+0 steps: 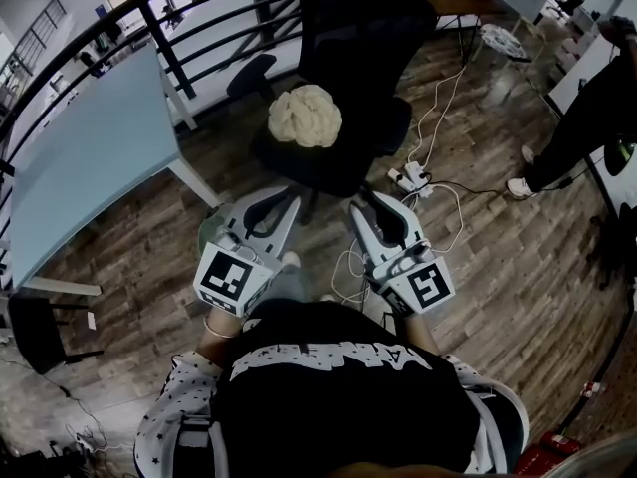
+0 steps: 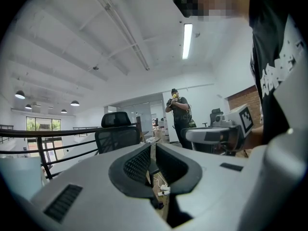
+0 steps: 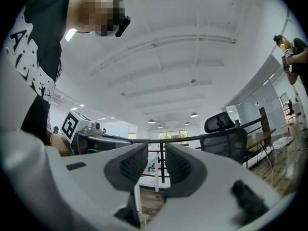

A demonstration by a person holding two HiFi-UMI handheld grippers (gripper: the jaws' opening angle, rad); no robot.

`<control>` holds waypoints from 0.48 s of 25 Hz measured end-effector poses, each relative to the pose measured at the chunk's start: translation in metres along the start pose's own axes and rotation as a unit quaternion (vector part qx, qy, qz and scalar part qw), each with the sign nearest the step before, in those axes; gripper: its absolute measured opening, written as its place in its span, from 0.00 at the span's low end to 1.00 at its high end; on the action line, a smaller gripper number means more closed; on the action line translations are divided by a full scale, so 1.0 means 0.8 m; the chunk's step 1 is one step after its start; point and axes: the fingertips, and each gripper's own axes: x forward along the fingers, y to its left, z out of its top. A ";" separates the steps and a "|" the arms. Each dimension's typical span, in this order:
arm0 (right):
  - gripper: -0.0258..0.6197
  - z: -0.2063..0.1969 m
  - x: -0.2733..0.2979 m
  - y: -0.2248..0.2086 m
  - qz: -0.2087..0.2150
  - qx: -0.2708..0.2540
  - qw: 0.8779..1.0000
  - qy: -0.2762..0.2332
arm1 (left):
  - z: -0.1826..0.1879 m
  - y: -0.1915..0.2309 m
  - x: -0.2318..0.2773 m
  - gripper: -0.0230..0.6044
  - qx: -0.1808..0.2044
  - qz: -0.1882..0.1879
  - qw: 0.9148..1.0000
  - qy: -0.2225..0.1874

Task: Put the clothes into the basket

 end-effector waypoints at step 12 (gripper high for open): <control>0.20 -0.004 0.033 -0.030 -0.011 -0.016 1.000 0.003 | -0.002 0.043 0.034 0.07 0.000 0.006 1.000 -0.019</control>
